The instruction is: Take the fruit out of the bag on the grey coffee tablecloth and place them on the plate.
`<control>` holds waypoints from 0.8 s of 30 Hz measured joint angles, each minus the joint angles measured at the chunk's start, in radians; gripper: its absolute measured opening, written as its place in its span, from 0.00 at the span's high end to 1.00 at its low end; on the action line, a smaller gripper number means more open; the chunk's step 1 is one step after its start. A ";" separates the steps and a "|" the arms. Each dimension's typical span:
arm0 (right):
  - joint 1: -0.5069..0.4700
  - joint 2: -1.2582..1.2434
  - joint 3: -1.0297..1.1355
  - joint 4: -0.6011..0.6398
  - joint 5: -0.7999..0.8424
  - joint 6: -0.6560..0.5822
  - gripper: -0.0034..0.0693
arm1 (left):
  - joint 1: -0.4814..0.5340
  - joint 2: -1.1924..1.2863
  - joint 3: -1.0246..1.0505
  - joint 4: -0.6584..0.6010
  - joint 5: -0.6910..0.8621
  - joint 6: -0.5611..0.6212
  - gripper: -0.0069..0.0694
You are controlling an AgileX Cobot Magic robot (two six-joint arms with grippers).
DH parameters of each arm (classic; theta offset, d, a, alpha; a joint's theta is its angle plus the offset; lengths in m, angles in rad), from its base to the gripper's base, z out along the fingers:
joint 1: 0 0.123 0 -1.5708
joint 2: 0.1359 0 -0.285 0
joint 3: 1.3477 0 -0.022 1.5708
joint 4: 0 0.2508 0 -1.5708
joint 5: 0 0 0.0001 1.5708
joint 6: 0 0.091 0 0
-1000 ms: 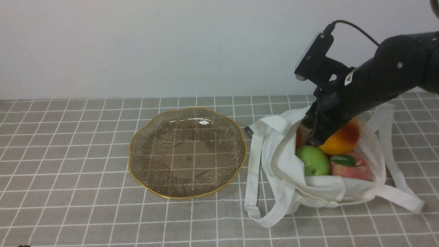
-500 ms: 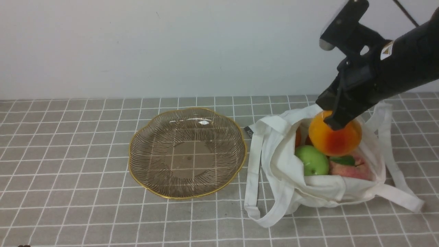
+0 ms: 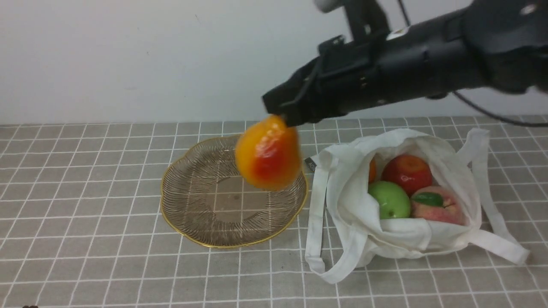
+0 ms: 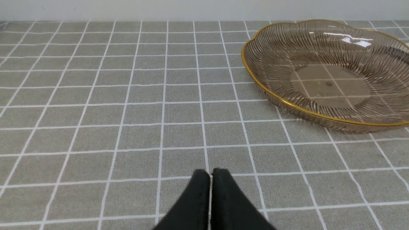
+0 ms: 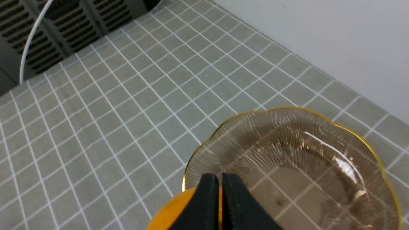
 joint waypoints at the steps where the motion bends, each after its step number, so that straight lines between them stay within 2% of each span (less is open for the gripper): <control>1: 0.016 0.044 0.000 0.048 -0.064 -0.023 0.96 | 0.000 0.000 0.000 0.000 0.000 0.000 0.92; 6: 0.039 0.197 0.000 0.261 -0.325 -0.114 0.91 | 0.000 0.000 0.000 0.000 0.000 0.000 0.92; 7: 0.039 0.202 0.000 0.261 -0.325 -0.119 0.91 | 0.000 0.000 0.000 0.000 0.000 0.000 0.92; 8: 0.039 0.243 0.000 0.333 -0.394 -0.161 0.86 | 0.000 0.000 0.000 0.000 0.000 0.000 0.92; 10: 0.039 0.261 0.000 0.376 -0.432 -0.193 0.81 | 0.000 0.000 0.000 0.000 0.000 0.000 0.92; 11: 0.039 0.286 0.000 0.429 -0.460 -0.231 0.73 | 0.000 0.000 0.000 0.000 0.000 0.000 0.92; 14: 0.039 0.305 0.000 0.501 -0.473 -0.289 0.55 | 0.000 0.000 0.000 0.000 0.000 0.000 0.92; 17: 0.039 0.309 0.000 0.540 -0.479 -0.332 0.28 | 0.000 0.000 0.000 0.000 0.000 0.000 0.92; 18: 0.039 0.309 0.000 0.540 -0.479 -0.333 0.27 | 0.000 0.000 0.000 0.000 0.000 0.000 0.92; 19: 0.039 0.309 0.000 0.555 -0.479 -0.336 0.19 | 0.000 0.000 0.000 0.000 0.000 0.000 0.92; 21: 0.039 0.304 0.000 0.557 -0.471 -0.342 0.10 | 0.000 0.000 0.000 0.000 0.000 0.000 0.92; 24: 0.039 0.264 0.000 0.538 -0.419 -0.343 0.07 | 0.000 0.000 0.000 0.000 0.000 0.000 0.92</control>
